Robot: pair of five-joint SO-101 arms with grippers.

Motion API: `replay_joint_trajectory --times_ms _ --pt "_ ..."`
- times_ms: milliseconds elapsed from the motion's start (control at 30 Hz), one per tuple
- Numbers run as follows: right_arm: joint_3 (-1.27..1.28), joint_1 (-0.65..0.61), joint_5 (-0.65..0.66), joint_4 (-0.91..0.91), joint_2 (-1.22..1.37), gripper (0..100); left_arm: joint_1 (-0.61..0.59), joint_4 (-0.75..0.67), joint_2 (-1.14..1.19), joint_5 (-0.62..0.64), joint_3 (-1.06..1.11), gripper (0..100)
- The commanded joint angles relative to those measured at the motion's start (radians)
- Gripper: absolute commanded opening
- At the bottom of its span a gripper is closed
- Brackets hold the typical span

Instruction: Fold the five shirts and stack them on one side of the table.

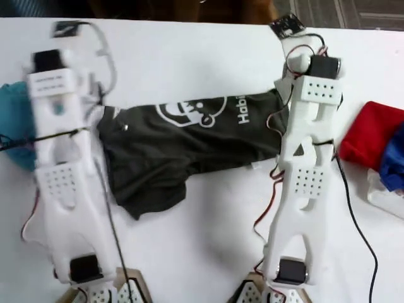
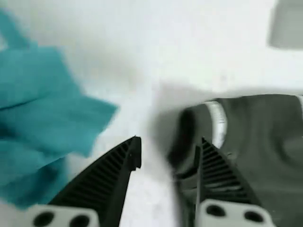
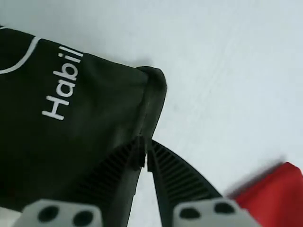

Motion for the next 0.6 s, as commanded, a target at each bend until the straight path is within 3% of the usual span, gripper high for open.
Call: replay_joint_trajectory --times_ms 0,167,267,400,567 --pt "0.282 -0.082 0.072 0.028 -0.209 2.5 -0.110 0.020 -0.230 -0.035 0.208 20" --pt "0.778 -0.243 0.095 0.027 -0.501 3.6 -0.232 0.012 -0.546 -0.207 0.780 20" --pt "1.002 -0.372 0.103 0.019 -0.642 11.3 -0.331 -0.026 -0.700 -0.264 1.040 20" --pt "1.194 -0.549 0.103 -0.018 -0.740 21.7 -0.460 -0.077 -0.819 -0.322 1.228 20" --pt "1.283 -0.684 0.103 -0.097 -0.748 22.2 -0.566 -0.100 -0.841 -0.388 1.303 20"
